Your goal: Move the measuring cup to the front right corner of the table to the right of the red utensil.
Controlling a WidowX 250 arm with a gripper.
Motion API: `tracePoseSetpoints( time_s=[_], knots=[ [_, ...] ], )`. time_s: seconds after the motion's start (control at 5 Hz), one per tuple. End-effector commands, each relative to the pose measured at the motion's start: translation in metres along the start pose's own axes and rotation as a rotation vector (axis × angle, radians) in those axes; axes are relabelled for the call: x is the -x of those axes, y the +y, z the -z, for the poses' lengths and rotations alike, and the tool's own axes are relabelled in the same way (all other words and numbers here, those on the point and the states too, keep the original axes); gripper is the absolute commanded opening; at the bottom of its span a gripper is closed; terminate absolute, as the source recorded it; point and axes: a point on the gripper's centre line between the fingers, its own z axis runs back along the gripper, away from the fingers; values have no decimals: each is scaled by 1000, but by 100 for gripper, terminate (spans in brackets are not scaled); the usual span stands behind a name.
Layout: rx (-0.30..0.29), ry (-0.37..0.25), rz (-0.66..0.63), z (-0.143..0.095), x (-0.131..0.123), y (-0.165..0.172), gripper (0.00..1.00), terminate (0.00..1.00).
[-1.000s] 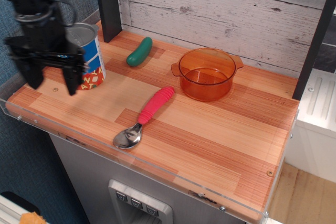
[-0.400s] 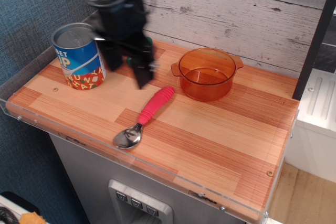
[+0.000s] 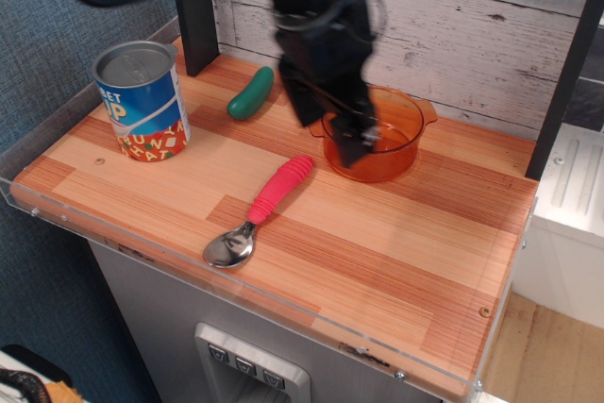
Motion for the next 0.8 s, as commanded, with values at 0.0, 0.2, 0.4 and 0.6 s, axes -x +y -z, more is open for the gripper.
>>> tracePoseSetpoints(
  time_s=[0.0,0.2,0.4,0.6],
  knots=[
    [-46,-52,120,16,-36,-2,100,0],
    [-12,-35,123,32,-44,-2,100,0],
    [-11,-13,112,43,-46,-4,100,0],
    [10,-28,112,48,-46,-6,100,0]
  ],
)
